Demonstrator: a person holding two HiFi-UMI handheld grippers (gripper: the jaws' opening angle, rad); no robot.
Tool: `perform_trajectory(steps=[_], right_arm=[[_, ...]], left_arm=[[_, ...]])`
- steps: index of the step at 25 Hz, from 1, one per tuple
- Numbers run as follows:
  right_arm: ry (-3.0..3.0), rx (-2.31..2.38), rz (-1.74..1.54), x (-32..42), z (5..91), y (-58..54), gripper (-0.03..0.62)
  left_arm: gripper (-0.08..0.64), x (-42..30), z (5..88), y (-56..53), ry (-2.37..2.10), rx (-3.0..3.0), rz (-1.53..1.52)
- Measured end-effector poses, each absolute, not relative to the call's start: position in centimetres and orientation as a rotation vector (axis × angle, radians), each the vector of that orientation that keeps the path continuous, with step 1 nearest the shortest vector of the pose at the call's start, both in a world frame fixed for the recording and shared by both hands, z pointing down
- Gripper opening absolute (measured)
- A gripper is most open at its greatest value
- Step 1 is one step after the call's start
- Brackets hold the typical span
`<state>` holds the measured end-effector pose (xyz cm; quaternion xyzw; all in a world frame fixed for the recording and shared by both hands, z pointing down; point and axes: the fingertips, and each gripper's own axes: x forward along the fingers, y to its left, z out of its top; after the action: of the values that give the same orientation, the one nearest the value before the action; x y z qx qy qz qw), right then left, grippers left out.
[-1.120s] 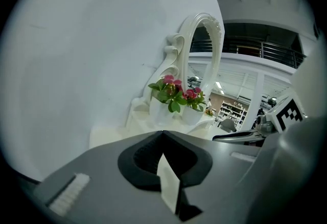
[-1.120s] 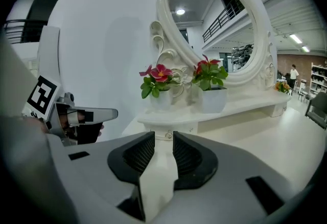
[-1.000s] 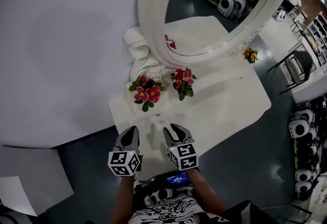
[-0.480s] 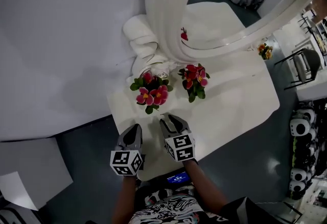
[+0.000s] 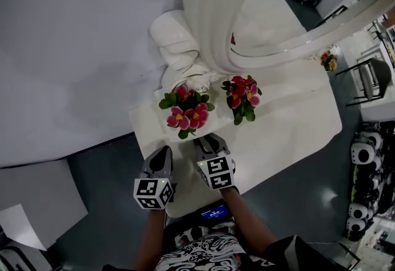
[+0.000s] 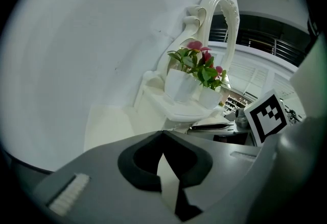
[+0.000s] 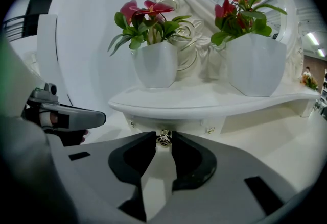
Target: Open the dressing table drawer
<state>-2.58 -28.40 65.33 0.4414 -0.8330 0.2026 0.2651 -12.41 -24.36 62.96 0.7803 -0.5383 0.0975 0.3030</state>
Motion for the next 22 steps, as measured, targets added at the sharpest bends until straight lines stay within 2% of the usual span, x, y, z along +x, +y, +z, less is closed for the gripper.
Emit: perform_trajectory(steps=[22], right_arm=[[-2.187, 1.162, 0.58, -0.7, 65.7, -22.8, 0.097]], left_arm=[[0.002, -13.4, 61.2, -24.1, -1.468, 2.075, 0.179]])
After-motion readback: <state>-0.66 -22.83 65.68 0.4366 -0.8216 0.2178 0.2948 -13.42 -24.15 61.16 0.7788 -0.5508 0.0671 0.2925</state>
